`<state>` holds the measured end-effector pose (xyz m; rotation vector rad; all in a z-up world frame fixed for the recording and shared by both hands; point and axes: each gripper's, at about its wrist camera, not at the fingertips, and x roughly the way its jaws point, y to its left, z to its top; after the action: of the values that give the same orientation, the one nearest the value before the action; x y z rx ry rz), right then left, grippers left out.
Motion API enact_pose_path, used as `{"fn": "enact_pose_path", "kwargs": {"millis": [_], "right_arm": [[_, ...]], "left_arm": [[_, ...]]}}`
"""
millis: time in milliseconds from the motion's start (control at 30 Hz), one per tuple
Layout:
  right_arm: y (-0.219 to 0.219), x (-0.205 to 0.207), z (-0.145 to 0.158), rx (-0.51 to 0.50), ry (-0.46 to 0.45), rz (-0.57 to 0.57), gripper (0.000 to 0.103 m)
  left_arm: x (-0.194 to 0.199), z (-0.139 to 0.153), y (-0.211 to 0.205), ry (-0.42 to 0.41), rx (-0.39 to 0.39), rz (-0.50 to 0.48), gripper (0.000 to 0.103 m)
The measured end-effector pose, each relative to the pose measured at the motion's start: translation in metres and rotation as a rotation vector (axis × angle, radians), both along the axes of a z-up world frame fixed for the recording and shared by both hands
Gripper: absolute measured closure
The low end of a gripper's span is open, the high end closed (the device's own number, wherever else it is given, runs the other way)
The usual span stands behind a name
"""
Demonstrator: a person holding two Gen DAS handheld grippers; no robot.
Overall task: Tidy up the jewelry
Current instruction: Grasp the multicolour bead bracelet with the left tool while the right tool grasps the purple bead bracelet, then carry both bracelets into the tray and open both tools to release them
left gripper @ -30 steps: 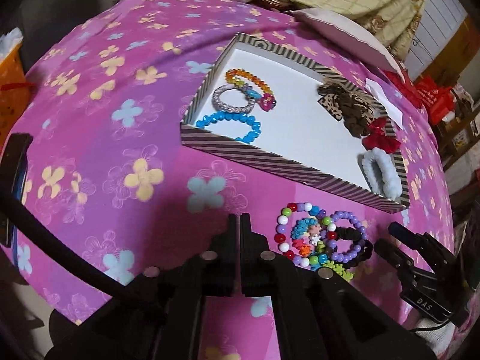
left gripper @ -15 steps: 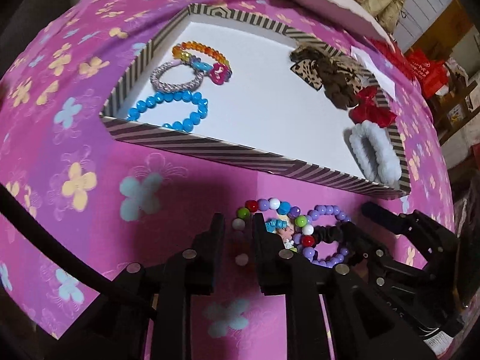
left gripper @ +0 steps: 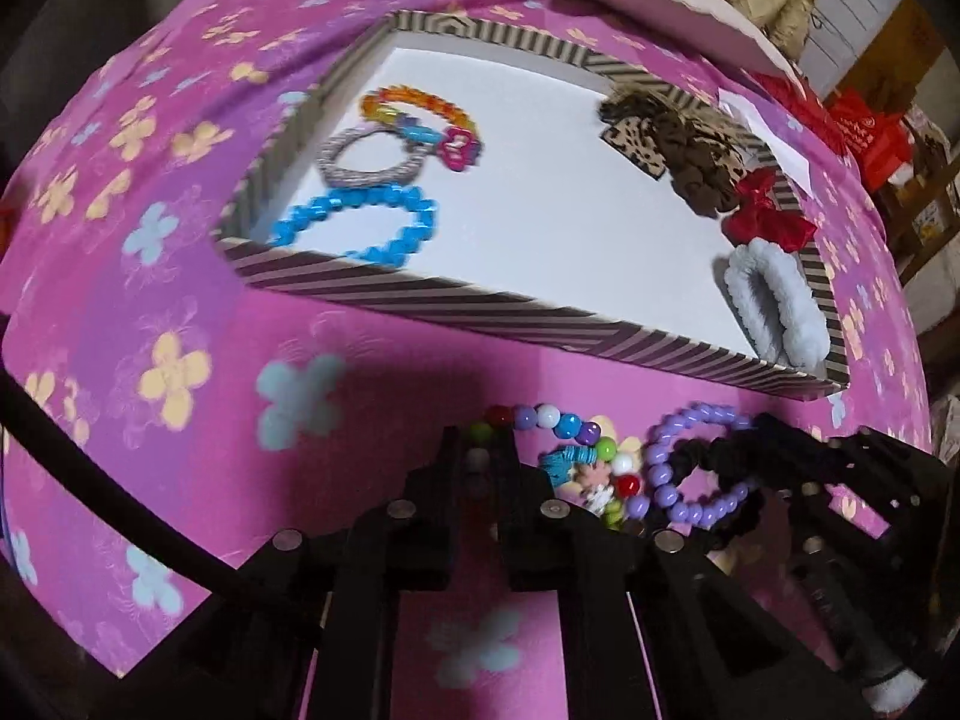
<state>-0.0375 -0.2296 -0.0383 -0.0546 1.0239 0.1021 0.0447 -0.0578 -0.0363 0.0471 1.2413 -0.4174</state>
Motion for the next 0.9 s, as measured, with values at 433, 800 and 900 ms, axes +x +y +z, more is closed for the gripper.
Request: {"fn": "enact_pose_path", "kwargs": {"millis": [433, 800, 900], "right_arm": [[-0.027, -0.052, 0.067, 0.029, -0.142, -0.034, 0.094], [-0.019, -0.062, 0.116, -0.007, -0.213, 0.009, 0.094], [-0.016, -0.06, 0.121, -0.016, -0.222, 0.019, 0.094]], "left_arm": [[-0.016, 0.057, 0.056, -0.073, -0.09, 0.079, 0.082], [-0.029, 0.111, 0.059, -0.161, -0.11, 0.07, 0.082], [-0.029, 0.119, 0.057, -0.176, -0.107, 0.068, 0.082]]}}
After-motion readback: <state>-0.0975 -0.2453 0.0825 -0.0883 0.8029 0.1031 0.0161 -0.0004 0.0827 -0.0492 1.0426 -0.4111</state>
